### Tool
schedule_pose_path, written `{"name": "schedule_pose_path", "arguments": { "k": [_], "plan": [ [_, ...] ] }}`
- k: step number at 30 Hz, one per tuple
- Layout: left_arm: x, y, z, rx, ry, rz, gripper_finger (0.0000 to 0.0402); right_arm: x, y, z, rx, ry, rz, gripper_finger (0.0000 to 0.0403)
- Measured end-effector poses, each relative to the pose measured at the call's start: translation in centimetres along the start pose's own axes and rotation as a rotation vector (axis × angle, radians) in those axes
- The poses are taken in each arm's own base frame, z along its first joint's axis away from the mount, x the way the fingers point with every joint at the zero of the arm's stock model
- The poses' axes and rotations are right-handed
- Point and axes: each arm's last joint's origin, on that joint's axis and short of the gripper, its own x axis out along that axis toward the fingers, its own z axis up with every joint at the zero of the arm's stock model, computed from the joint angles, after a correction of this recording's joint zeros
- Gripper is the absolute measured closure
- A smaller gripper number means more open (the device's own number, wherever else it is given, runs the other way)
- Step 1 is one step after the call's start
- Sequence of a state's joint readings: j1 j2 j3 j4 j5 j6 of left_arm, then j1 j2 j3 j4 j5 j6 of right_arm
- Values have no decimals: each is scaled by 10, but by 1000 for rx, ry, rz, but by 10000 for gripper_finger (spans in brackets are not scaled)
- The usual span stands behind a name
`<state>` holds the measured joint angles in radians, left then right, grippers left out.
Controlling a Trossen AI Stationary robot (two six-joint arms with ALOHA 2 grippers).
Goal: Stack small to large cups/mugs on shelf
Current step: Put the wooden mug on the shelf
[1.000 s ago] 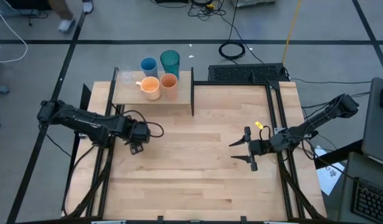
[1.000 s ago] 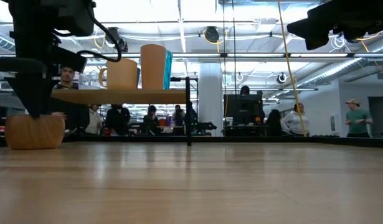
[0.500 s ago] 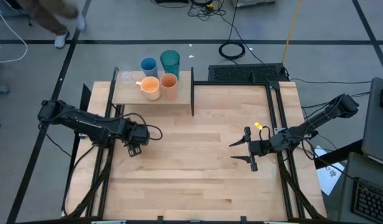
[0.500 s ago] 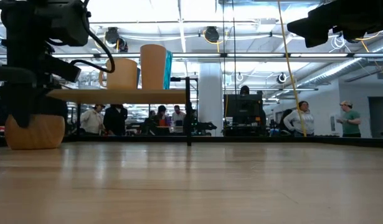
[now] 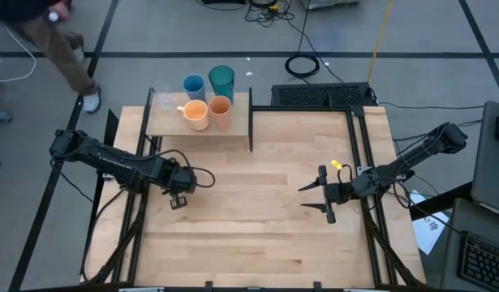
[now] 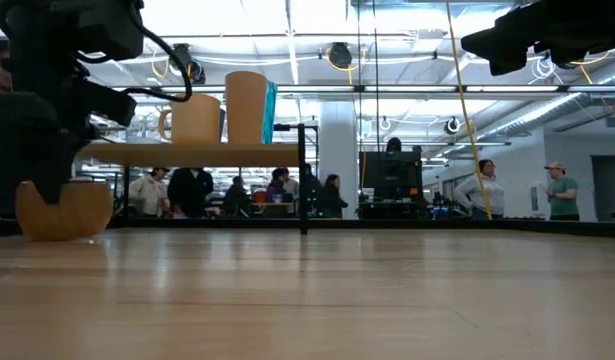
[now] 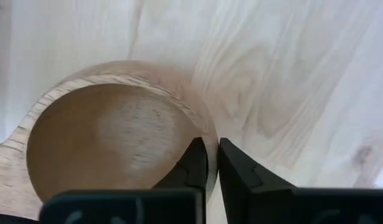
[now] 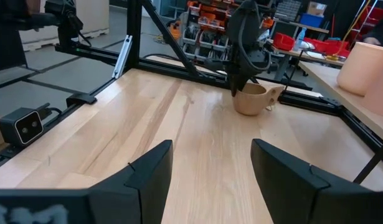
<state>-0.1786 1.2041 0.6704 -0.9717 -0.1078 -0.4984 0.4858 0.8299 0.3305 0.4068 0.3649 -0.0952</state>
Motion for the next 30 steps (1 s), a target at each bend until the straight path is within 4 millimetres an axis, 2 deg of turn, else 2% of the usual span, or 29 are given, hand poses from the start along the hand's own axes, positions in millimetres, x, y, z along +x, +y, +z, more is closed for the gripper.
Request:
{"name": "schedule_pose_path", "arguments": {
  "k": [5, 12, 24, 30],
  "plan": [
    [-2, 0, 0, 1, 8, 4, 377, 0, 0, 0, 0, 0, 0, 195],
    [-24, -2, 8, 20, 1, -2, 384, 0, 0, 0, 3, 0, 0, 195],
    [-82, -3, 24, 19, -65, -25, 384, 0, 0, 0, 4, 0, 0, 195],
    [-117, -4, 25, 44, -101, -21, 384, 0, 0, 0, 22, 0, 0, 195]
  ]
}}
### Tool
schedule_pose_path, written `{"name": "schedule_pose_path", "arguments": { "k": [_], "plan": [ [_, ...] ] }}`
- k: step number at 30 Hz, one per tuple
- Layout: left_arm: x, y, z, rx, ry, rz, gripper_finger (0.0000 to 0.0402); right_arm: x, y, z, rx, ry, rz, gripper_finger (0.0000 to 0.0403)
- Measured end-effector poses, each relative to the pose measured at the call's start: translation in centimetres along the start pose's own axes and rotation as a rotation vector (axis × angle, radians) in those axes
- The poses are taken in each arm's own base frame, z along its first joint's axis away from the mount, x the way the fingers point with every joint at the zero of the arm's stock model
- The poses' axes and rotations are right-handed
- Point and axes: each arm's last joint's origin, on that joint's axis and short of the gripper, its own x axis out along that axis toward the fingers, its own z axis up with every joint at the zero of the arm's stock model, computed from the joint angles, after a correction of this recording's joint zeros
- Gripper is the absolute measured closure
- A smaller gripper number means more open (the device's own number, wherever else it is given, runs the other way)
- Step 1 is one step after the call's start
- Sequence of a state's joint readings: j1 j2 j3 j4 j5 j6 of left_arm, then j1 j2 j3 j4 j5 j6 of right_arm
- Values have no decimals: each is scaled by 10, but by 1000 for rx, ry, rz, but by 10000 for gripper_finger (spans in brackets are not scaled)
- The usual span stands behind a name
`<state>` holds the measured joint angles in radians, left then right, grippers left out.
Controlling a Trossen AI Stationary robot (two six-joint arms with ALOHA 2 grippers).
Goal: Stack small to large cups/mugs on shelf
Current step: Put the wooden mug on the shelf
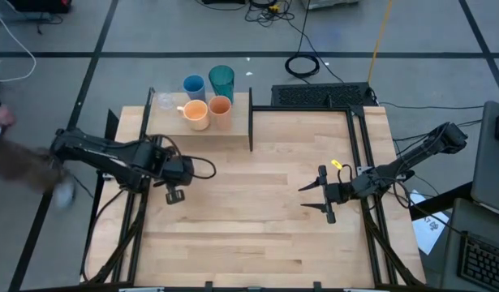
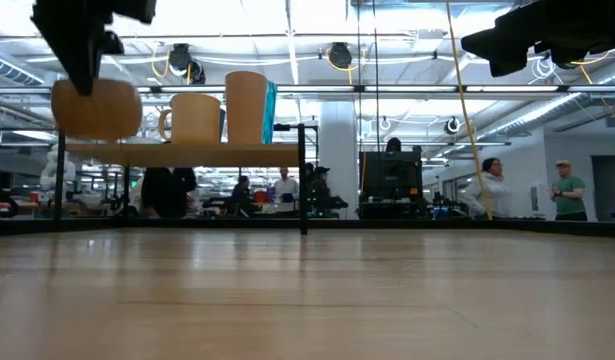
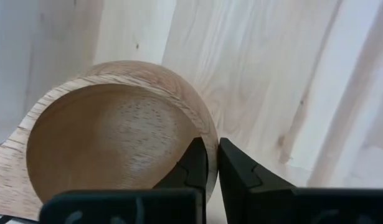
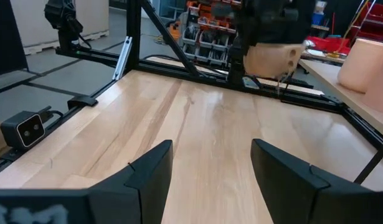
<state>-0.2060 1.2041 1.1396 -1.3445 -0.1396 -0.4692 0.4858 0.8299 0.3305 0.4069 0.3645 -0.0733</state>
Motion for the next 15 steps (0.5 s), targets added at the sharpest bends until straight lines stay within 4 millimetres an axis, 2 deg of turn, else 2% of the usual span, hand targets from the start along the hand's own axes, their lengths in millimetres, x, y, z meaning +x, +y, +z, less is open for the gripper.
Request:
{"name": "schedule_pose_path", "arguments": {
  "k": [7, 15],
  "plan": [
    [-33, -4, 0, 50, -34, -45, 384, 0, 0, 0, 6, 0, 0, 195],
    [-58, -14, -3, 239, -80, -134, 384, 0, 0, 3, 45, -27, -2, 195]
  ]
}}
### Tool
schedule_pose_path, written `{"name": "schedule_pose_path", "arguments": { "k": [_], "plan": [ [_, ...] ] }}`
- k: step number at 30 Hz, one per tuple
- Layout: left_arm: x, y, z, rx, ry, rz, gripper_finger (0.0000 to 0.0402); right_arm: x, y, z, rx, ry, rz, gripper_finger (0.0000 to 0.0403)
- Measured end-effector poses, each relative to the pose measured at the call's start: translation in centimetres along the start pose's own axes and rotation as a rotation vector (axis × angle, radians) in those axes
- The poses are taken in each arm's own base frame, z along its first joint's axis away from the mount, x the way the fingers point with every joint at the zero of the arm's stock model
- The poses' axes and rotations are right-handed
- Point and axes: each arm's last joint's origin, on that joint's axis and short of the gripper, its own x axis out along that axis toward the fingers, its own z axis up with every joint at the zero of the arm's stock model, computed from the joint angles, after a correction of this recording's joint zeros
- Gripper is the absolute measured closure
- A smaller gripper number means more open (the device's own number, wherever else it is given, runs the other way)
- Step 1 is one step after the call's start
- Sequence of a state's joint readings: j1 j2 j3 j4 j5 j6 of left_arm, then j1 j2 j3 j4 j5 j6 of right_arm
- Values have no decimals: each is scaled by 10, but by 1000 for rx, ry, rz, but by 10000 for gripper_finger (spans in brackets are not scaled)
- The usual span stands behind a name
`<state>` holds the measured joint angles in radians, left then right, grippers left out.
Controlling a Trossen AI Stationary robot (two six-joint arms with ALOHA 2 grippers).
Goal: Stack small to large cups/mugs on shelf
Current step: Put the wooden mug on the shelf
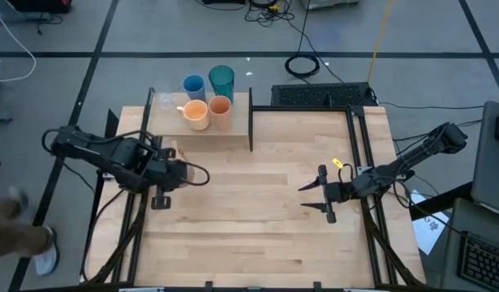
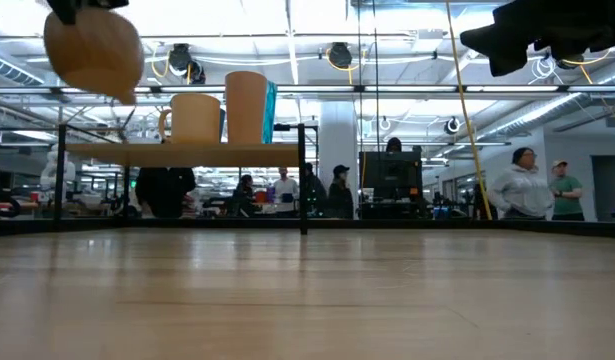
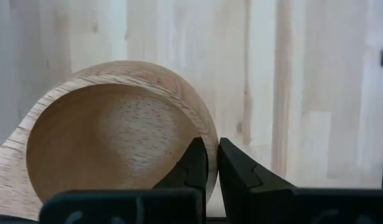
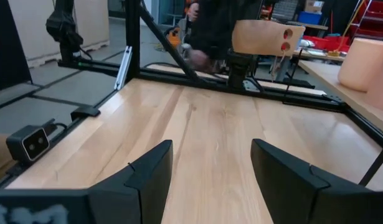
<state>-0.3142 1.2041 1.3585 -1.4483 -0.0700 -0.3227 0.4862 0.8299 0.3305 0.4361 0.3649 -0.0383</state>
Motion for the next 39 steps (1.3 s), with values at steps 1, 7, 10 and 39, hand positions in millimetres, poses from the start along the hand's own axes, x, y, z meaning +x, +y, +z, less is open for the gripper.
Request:
{"name": "schedule_pose_path", "arguments": {
  "k": [1, 7, 10, 39],
  "plan": [
    [-3, -2, 0, 33, -11, -5, 384, 0, 0, 1, 3, -6, 0, 195],
    [-13, -9, 0, 272, -53, -10, 384, 0, 0, 3, 13, -32, -1, 195],
    [-15, -12, -1, 419, -70, 22, 384, 0, 0, 3, 12, -31, -1, 195],
    [-17, -10, 1, 854, -72, 229, 384, 0, 0, 3, 9, -30, -2, 195]
  ]
}}
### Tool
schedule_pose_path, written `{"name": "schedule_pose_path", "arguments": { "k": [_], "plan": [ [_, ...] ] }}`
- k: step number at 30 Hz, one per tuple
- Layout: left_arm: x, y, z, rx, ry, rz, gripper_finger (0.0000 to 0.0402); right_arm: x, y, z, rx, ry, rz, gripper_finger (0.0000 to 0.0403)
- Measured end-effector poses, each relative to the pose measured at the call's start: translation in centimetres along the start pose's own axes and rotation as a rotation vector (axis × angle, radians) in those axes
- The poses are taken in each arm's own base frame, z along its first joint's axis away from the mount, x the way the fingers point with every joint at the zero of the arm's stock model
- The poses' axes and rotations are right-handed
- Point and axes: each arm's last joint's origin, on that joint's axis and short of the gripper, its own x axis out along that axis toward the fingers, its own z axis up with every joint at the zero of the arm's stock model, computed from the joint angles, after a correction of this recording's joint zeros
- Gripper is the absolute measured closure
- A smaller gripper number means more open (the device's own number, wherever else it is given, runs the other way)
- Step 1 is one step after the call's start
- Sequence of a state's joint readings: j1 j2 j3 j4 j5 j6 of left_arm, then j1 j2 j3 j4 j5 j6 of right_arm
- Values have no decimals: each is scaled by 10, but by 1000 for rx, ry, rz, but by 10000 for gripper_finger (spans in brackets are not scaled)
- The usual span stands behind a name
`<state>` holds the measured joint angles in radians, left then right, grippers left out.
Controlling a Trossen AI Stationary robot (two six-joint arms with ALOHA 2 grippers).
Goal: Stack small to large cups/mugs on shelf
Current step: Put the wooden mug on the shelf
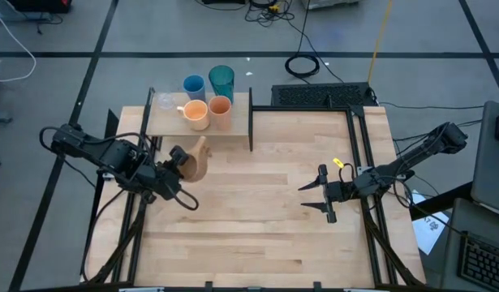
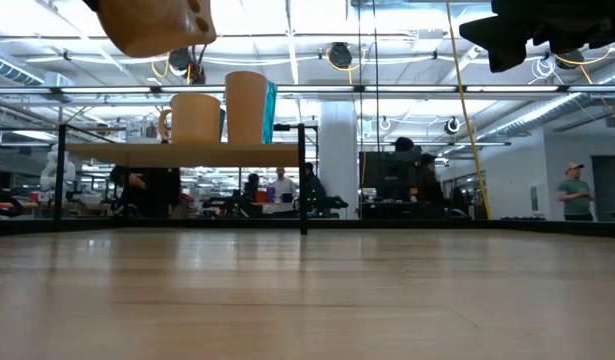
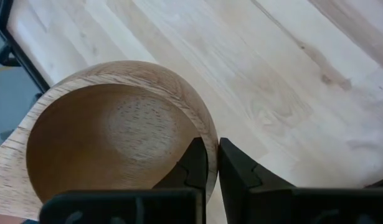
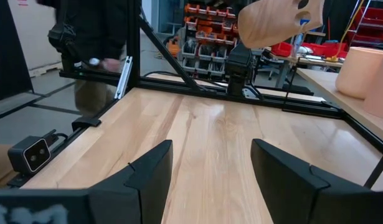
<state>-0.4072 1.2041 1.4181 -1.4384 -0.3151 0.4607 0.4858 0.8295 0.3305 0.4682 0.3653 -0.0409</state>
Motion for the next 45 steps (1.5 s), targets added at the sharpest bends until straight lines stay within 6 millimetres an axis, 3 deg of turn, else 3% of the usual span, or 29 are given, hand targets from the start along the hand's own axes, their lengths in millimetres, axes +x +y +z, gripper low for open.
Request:
{"name": "schedule_pose_path", "arguments": {
  "k": [13, 28, 31, 37, 45],
  "plan": [
    [0, 0, 0, -362, -1, 9, 384, 0, 0, 0, 2, 1, 0, 195],
    [-4, -13, -1, -702, 44, -14, 384, 0, 0, 0, 67, 2, 0, 195],
    [-6, -18, -6, -704, 109, -12, 384, 0, 0, 0, 73, 2, 0, 195],
    [-13, -21, -13, -596, 68, -38, 384, 0, 0, 0, 73, 3, 0, 195],
    [-22, -8, -35, -467, 36, -5, 384, 0, 0, -1, 72, 5, 0, 195]
  ]
}}
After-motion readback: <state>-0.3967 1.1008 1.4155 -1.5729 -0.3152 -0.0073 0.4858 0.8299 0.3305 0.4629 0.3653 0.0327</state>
